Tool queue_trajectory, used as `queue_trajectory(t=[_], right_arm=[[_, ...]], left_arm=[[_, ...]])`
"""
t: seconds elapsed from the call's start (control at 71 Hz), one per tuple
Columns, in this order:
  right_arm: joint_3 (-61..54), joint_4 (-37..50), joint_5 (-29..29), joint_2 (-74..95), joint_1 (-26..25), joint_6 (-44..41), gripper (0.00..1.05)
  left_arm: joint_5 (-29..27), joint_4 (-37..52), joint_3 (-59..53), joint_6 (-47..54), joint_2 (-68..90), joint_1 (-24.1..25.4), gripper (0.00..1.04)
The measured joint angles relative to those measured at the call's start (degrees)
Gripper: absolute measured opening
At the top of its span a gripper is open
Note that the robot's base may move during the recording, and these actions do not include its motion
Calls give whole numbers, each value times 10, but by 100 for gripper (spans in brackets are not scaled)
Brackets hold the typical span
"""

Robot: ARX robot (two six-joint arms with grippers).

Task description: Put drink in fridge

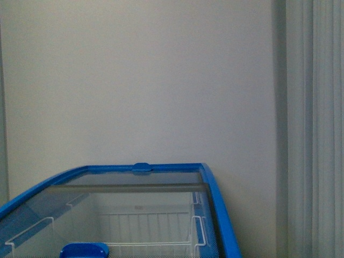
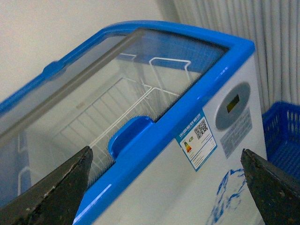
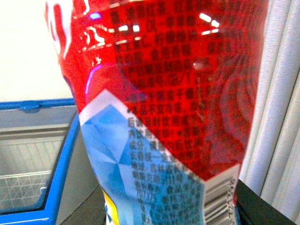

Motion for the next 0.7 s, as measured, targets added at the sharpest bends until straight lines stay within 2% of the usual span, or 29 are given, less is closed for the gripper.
queue_trajectory(t=[0.141, 0.31, 0.479, 0.704], right_arm=[[0, 0, 0, 0, 0, 0, 40], [0, 0, 0, 0, 0, 0, 40], [0, 0, 0, 0, 0, 0, 40], [0, 0, 0, 0, 0, 0, 40]], left_arm=[[0, -52, 58, 180, 48, -28, 97], [-19, -101, 136, 327, 116, -46, 97], [-42, -133, 206, 391, 179, -52, 97], [-66, -144, 276, 417, 245, -65, 97]])
